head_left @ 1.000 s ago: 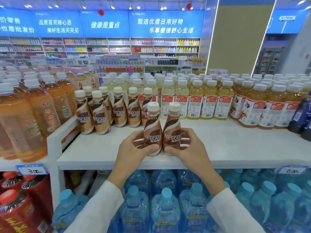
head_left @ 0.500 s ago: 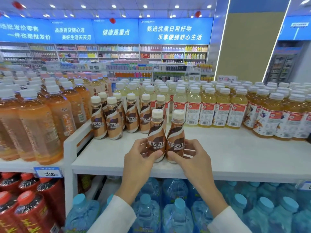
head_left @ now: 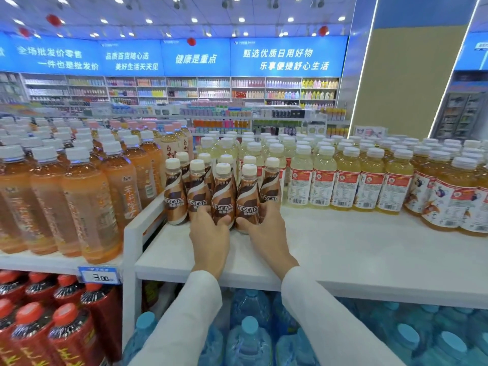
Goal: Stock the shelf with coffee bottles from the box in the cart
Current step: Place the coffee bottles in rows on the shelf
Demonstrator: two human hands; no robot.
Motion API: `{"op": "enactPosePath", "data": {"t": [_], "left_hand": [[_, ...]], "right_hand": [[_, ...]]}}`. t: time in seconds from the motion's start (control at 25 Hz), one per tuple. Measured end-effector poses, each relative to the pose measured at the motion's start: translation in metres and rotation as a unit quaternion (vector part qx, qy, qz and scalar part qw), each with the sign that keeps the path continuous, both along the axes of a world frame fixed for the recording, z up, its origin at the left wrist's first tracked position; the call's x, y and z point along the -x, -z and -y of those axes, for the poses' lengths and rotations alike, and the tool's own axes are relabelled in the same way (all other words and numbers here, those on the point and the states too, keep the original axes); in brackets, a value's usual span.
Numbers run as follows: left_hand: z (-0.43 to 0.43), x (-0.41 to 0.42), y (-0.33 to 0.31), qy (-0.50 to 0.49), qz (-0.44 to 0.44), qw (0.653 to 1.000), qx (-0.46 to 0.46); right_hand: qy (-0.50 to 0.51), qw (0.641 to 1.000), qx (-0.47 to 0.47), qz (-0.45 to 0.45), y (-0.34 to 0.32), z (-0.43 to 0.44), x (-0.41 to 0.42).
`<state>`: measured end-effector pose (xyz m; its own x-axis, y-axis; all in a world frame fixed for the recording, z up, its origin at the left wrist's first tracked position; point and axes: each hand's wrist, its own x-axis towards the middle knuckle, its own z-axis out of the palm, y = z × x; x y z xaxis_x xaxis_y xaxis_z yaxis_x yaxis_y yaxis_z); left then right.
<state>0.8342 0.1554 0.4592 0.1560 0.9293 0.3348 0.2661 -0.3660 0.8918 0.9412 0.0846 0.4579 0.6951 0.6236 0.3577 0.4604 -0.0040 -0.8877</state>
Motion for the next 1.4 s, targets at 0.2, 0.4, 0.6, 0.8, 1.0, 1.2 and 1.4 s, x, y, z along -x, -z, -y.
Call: {"op": "enactPosePath", "data": {"t": [0.2, 0.4, 0.6, 0.8, 1.0, 1.2, 1.4], "left_hand": [[-0.002, -0.007, 0.002, -0.044, -0.025, 0.999, -0.014], [-0.005, -0.01, 0.002, -0.035, -0.02, 0.999, -0.01], [-0.007, -0.008, 0.002, -0.033, 0.003, 0.999, -0.007], [-0.008, -0.008, 0.003, -0.035, 0.002, 0.999, -0.001], [-0.008, -0.008, 0.003, -0.034, 0.004, 0.999, -0.005], [-0.008, -0.009, 0.004, -0.037, -0.001, 0.999, -0.012], [-0.002, 0.0, 0.007, -0.026, -0.023, 0.999, -0.014]], "right_hand": [[0.008, 1.0, 0.005, 0.0, 0.001, -0.01, -0.001], [0.008, 1.0, 0.004, 0.003, 0.001, -0.011, -0.001], [0.004, 1.0, 0.008, 0.004, 0.001, -0.013, -0.002], [0.005, 1.0, 0.012, 0.0, 0.004, -0.016, -0.004], [0.008, 1.0, 0.014, -0.003, 0.004, -0.018, -0.004], [0.005, 1.0, 0.017, -0.008, 0.006, -0.018, -0.005], [-0.011, 0.999, 0.044, -0.01, 0.003, -0.001, 0.0]]}}
